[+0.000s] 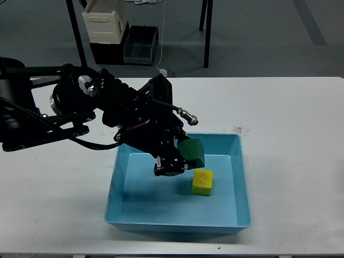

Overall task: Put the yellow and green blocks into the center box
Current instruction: 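Lift the green cube and swing it over the blue box, then lower the green cube beside the yellow cube and release it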

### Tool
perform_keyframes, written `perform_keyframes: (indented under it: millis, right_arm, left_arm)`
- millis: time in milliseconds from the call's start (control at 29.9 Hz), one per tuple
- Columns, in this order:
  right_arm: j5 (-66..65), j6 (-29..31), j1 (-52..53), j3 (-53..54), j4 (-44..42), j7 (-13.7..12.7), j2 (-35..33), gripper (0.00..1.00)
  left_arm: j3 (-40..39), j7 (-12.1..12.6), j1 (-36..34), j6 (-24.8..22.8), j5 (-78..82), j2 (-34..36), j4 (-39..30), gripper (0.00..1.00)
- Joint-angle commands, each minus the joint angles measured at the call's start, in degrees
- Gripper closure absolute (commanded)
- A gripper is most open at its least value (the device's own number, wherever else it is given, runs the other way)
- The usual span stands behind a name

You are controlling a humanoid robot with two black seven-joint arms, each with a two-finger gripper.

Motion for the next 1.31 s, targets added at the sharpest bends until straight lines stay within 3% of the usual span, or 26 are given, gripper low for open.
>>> perform_keyframes:
  millis: [0,369,469,570,737,972,1106,1173,1273]
  right_arm:
    - [0.0,0.0,0.1,-0.2,0.0,0.0,0.0,0.03]
    - [0.0,0.0,0.1,-0.4,0.0,0.0,0.4,0.03]
    - [0.0,0.0,0.1,-0.4,0.0,0.0,0.4,0.03]
    - [0.0,0.0,0.1,-0.4,0.0,0.0,0.4,0.03]
    - [0.0,0.0,0.1,-0.5,0.0,0.0,0.4,0.03]
    - [0.0,0.0,0.1,-0.5,0.1,0.0,0.4,0.02]
    - [0.0,0.0,0.1,-0.5,0.0,0.0,0.4,0.02]
    - [0.0,0.0,0.0,-0.6,0.0,0.0,0.4,0.02]
    - [0.0,0.0,0.1,-0.5,0.0,0.0,0.4,0.02]
  left_arm:
    - [2.5,0.0,1.5,0.0,1.1,-0.3,2.6,0.8]
    - [2.8,0.0,5.6,0.0,3.9,-1.6,4.7,0.73]
    - [2.7,0.0,6.2,0.0,3.5,-2.5,7.1,0.65]
    - [2.3,0.0,6.9,0.0,3.2,-2.7,7.6,0.44]
    - [1.8,0.0,7.8,0.0,2.9,-2.9,7.7,0.21]
    - [-4.1,0.0,10.1,0.0,-1.4,-3.3,9.0,0.03]
    - [-4.1,0.0,10.3,0.0,-1.7,-3.2,8.9,0.07]
    - [-3.8,0.0,10.3,0.0,-1.2,-3.0,8.8,0.19]
    - [-3.5,0.0,10.0,0.0,-0.5,-3.1,8.5,0.5]
